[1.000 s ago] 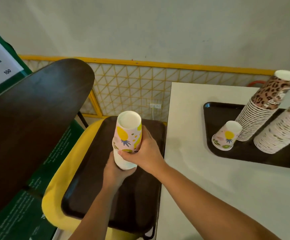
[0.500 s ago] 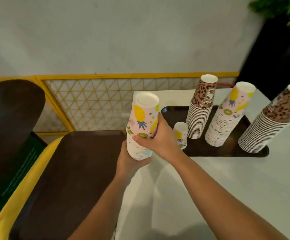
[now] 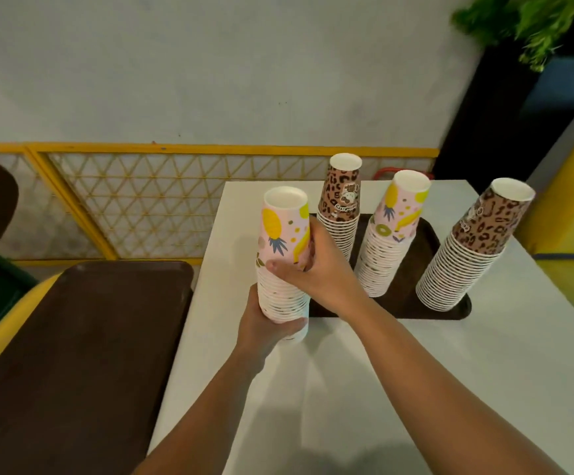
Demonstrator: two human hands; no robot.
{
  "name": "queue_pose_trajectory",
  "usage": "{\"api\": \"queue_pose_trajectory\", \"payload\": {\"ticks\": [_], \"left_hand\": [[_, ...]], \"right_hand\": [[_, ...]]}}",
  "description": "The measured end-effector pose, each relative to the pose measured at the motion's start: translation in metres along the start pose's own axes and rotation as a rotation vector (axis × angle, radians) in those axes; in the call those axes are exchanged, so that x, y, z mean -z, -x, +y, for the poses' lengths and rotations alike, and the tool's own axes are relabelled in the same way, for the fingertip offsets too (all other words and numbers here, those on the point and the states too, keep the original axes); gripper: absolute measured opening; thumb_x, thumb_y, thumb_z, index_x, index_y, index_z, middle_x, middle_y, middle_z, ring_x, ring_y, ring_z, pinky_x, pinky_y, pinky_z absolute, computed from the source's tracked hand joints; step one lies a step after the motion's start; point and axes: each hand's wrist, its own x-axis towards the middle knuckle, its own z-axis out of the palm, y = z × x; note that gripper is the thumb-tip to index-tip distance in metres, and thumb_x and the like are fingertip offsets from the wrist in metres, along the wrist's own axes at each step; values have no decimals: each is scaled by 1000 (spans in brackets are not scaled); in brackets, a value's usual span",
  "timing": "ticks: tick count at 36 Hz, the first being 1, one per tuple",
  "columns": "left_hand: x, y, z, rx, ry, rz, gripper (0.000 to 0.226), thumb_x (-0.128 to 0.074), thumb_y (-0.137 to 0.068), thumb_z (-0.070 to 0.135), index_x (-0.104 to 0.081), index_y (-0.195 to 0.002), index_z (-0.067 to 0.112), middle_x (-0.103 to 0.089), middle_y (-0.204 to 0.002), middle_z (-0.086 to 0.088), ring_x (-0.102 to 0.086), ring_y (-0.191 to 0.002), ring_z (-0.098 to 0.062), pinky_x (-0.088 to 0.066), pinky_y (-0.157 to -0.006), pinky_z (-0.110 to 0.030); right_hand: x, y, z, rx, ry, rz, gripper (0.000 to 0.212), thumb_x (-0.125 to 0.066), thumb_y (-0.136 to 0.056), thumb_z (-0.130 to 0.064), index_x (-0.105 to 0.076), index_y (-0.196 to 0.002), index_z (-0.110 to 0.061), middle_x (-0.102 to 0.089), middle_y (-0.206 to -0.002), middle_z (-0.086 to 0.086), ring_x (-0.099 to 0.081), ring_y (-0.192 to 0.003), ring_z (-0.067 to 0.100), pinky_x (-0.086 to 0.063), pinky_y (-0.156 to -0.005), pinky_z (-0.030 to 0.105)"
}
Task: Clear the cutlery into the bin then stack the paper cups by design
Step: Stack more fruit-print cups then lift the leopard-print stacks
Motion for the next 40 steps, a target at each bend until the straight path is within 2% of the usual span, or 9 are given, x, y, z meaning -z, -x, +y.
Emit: {"api": "queue_pose_trajectory", "payload": {"ticks": [4,7,13,19,23,30,34,38,40], "left_hand": [[-2,2,0,12,-31,-6,97,-90,-38,32,-48,-126,34,-65,-120,7,-61,-112,-15,-52,-92,-46],[1,1,1,30,-56,-18,98,-90,-39,32,-47,-127,33,-65,-120,6,-61,-112,-16,-52,-92,-49],[10,-6,1,52,-86,-72,97,-91,-40,29,-48,-127,31,-66,-119,7,-61,-112,-16,-52,-92,-50],[19,-13,-1,76,-87,-92,97,-89,-36,30,-49,-124,32,-65,-118,9,-60,-112,-15,-53,-91,-46],[23,-12,-3,82,-90,-112,98,-88,-34,31,-49,-124,29,-65,-118,9,-60,-112,-15,-53,-90,-43],[32,-12,-4,90,-111,-136,94,-89,-36,31,-50,-121,32,-66,-115,11,-61,-110,-12,-53,-90,-40],[36,-13,-7,96,-94,-134,92,-89,-35,29,-50,-118,33,-66,-113,12,-61,-108,-12,-54,-90,-39],[38,-11,-7,96,-85,-116,89,-88,-33,32,-49,-113,37,-65,-111,13,-61,-106,-9,-53,-87,-34],[40,-11,-6,105,-74,-109,86,-87,-32,33,-50,-110,37,-65,-110,13,-61,-105,-8,-52,-84,-31]], "right_hand": [[15,-3,-4,18,-21,0,65,-74,-76,-28,-36,-129,-26,-51,-114,-19,-48,-98,-16,-42,-79,0],[17,-5,-8,9,-7,-10,61,-74,-77,-27,-38,-127,-27,-54,-110,-20,-49,-95,-18,-47,-81,7],[11,-11,-13,-2,18,34,55,-74,-77,-29,-43,-123,-26,-59,-113,-11,-56,-101,0,-51,-85,25],[4,-17,-16,-13,28,101,56,-73,-77,-31,-45,-125,-23,-57,-105,-18,-53,-89,-13,-48,-70,7],[-1,-18,-16,-16,36,149,53,-74,-76,-27,-49,-121,-21,-62,-107,-10,-58,-94,-1,-51,-75,15],[-5,-22,-22,5,50,189,45,-71,-79,-25,-48,-117,-23,-62,-105,-10,-61,-94,4,-52,-75,15],[-5,-26,-27,26,51,230,42,-70,-80,-26,-50,-116,-20,-64,-104,-7,-62,-90,2,-52,-74,16],[-2,-33,-33,32,28,290,37,-68,-81,-25,-52,-114,-19,-62,-91,-16,-58,-77,-14,-48,-65,7],[2,-37,-39,24,-28,364,37,-68,-81,-29,-53,-114,-19,-64,-95,-12,-61,-82,-10,-52,-72,13]]}}
